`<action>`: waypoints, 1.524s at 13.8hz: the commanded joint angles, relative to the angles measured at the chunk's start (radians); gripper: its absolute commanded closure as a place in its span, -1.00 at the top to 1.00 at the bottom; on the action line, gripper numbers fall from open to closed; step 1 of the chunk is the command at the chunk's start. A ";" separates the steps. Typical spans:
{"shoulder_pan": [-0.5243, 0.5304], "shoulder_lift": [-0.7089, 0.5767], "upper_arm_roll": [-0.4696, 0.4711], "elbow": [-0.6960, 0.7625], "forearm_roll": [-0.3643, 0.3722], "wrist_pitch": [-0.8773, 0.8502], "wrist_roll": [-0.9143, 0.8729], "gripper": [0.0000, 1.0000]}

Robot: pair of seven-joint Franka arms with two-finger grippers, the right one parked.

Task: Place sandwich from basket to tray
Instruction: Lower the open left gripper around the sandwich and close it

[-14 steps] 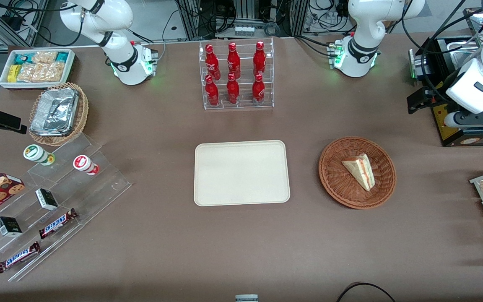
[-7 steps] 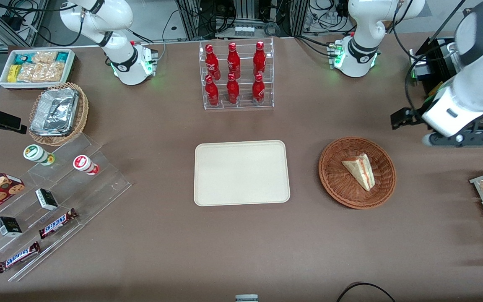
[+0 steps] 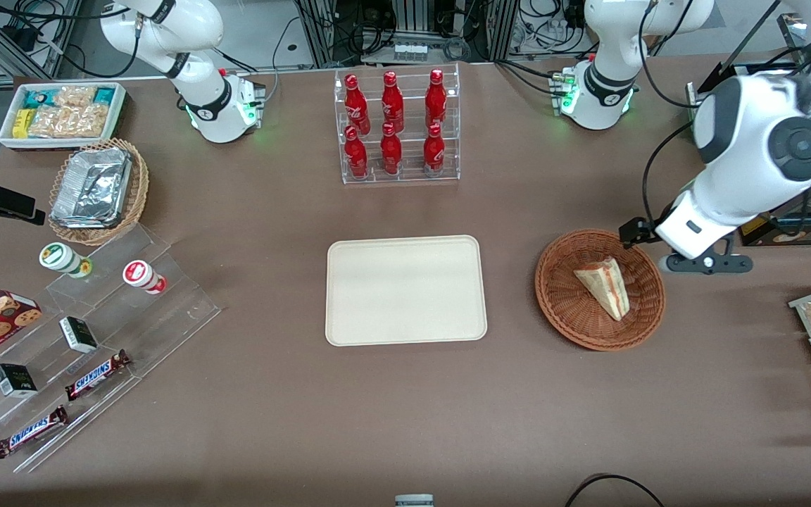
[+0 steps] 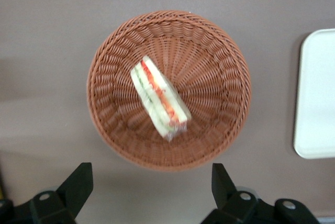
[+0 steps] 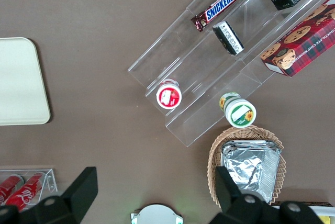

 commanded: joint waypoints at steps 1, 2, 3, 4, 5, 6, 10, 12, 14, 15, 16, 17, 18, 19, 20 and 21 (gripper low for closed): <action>-0.004 -0.048 0.005 -0.148 -0.010 0.160 -0.024 1.00; -0.004 -0.042 0.005 -0.157 -0.010 0.182 -0.045 1.00; -0.004 -0.036 0.005 -0.162 -0.010 0.197 -0.077 1.00; -0.004 -0.028 0.005 -0.172 -0.010 0.220 -0.117 1.00; -0.005 -0.027 0.005 -0.197 -0.010 0.269 -0.186 1.00; -0.011 -0.021 0.003 -0.226 -0.010 0.329 -0.270 1.00; -0.028 0.024 0.003 -0.263 -0.010 0.446 -0.529 1.00; -0.028 0.041 0.005 -0.263 -0.010 0.461 -0.641 1.00; -0.027 0.050 0.005 -0.265 -0.010 0.460 -0.697 1.00; -0.027 0.058 0.005 -0.263 -0.010 0.460 -0.728 1.00; -0.027 0.071 0.005 -0.260 -0.010 0.460 -0.766 1.00; -0.027 0.088 0.005 -0.259 -0.009 0.461 -0.780 1.00; -0.027 0.101 0.005 -0.259 -0.009 0.461 -0.782 1.00; -0.027 0.113 0.005 -0.257 -0.009 0.463 -0.782 1.00; -0.028 0.124 0.005 -0.255 -0.007 0.467 -0.782 1.00; -0.028 0.134 0.005 -0.255 -0.007 0.478 -0.782 1.00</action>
